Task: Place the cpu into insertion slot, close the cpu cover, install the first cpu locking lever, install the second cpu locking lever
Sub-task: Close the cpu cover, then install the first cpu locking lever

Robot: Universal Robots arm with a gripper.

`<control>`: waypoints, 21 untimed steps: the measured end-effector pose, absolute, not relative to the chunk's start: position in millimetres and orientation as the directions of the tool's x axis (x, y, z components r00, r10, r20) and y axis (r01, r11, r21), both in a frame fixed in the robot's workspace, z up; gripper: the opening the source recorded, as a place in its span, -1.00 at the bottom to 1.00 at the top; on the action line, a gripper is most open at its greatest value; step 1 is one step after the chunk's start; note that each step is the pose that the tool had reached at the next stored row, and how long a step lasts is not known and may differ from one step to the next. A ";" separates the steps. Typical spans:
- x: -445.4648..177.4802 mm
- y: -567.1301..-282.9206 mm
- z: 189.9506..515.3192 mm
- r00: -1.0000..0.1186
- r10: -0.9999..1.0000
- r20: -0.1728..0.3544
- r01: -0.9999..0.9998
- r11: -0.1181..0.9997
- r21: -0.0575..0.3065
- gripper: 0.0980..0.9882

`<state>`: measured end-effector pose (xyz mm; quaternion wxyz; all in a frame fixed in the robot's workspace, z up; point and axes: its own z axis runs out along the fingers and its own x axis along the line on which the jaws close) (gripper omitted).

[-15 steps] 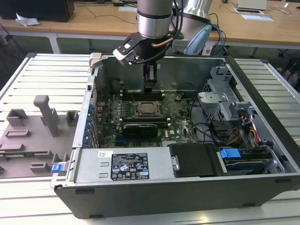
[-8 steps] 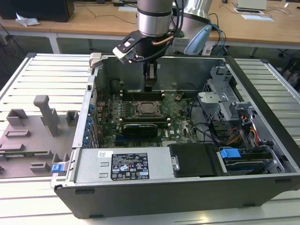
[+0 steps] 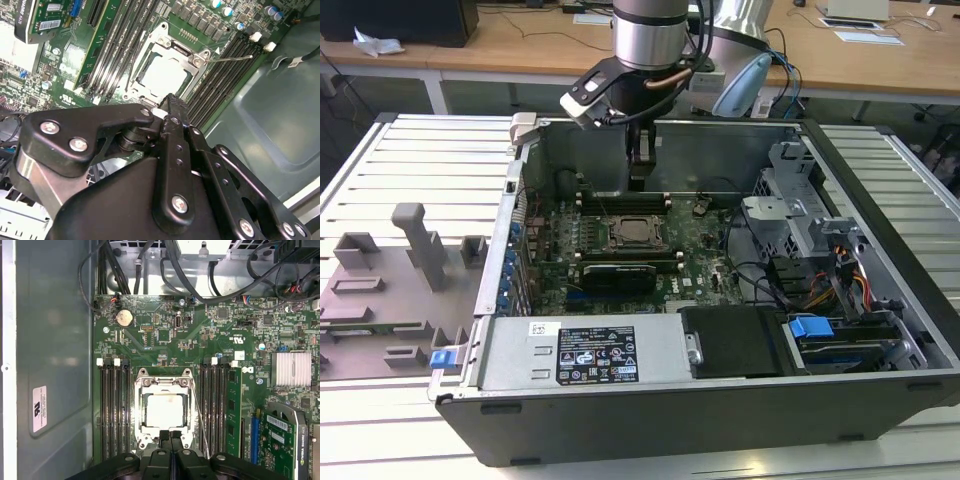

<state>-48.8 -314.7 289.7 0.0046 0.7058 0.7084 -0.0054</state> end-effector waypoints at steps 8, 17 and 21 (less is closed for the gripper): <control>-48.8 -314.8 290.4 -0.043 0.999 -0.014 0.999 0.043 -0.001 -0.98; -48.8 -314.8 290.4 -0.152 0.988 -0.014 0.988 0.152 -0.001 -0.98; -48.8 -314.8 290.4 -0.177 0.984 -0.014 0.984 0.177 -0.001 -0.98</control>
